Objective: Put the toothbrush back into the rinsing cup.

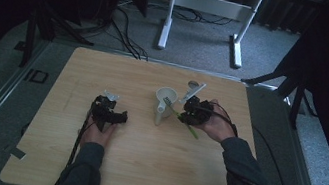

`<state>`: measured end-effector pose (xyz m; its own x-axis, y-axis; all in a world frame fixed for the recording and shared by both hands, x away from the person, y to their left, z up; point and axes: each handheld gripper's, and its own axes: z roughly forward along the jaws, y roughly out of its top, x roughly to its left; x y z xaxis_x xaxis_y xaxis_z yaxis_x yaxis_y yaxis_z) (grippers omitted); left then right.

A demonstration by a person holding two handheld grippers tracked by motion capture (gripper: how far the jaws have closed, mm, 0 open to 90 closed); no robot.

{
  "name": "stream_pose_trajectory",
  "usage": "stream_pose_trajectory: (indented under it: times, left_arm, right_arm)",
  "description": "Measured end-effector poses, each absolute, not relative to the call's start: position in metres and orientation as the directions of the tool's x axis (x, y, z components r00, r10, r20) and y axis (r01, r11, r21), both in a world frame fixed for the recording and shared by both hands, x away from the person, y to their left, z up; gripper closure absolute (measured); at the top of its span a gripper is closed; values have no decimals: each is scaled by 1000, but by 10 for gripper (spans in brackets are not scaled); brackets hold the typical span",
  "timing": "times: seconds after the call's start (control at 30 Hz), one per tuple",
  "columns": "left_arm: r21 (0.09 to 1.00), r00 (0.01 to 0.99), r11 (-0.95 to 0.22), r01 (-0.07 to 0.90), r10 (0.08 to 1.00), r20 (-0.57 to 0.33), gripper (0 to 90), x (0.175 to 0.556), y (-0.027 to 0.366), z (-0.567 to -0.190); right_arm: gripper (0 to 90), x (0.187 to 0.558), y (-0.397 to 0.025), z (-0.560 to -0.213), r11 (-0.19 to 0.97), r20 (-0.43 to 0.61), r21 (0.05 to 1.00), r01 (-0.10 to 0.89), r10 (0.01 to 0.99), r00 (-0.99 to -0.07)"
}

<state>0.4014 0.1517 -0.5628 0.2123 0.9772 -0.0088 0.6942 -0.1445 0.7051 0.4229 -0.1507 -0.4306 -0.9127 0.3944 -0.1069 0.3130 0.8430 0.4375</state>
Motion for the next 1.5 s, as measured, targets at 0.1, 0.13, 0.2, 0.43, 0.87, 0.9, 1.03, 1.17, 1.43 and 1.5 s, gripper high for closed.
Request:
stream_pose_trajectory:
  times: [0.1,0.13,0.2,0.43,0.87,0.9,1.03,1.17,1.43,1.5]
  left_arm:
    - [705,212,-144,694,977,-9,133,401,152,-563]
    - [705,212,-144,694,977,-9,133,401,152,-563]
    - [705,212,-144,694,977,-9,133,401,152,-563]
    - [706,211,-143,694,977,-10,133,402,152,-563]
    - [705,212,-144,694,977,-9,133,401,152,-563]
    - [705,212,-144,694,977,-9,133,401,152,-563]
    - [705,212,-144,694,977,-9,133,401,152,-563]
    - [705,212,-144,694,977,-9,133,401,152,-563]
    - [705,212,-144,694,977,-9,133,401,152,-563]
    - [705,212,-144,694,977,-9,133,401,152,-563]
  right_arm:
    - [822,423,-151,-430,836,-106,449,316,401,-910]
    - [822,423,-151,-430,833,-104,453,317,403,-909]
    - [822,423,-151,-429,828,-105,462,319,408,-907]
    - [822,424,-153,-425,799,-103,507,323,429,-898]
    - [823,425,-153,-422,761,-97,559,330,455,-885]
    - [822,425,-153,-421,756,-95,565,331,458,-884]
    - [822,425,-153,-421,742,-92,581,334,468,-879]
    - [822,425,-153,-419,729,-89,597,334,474,-876]
    - [822,424,-151,-418,714,-85,617,331,479,-874]
    - [822,424,-151,-417,707,-85,626,329,481,-873]
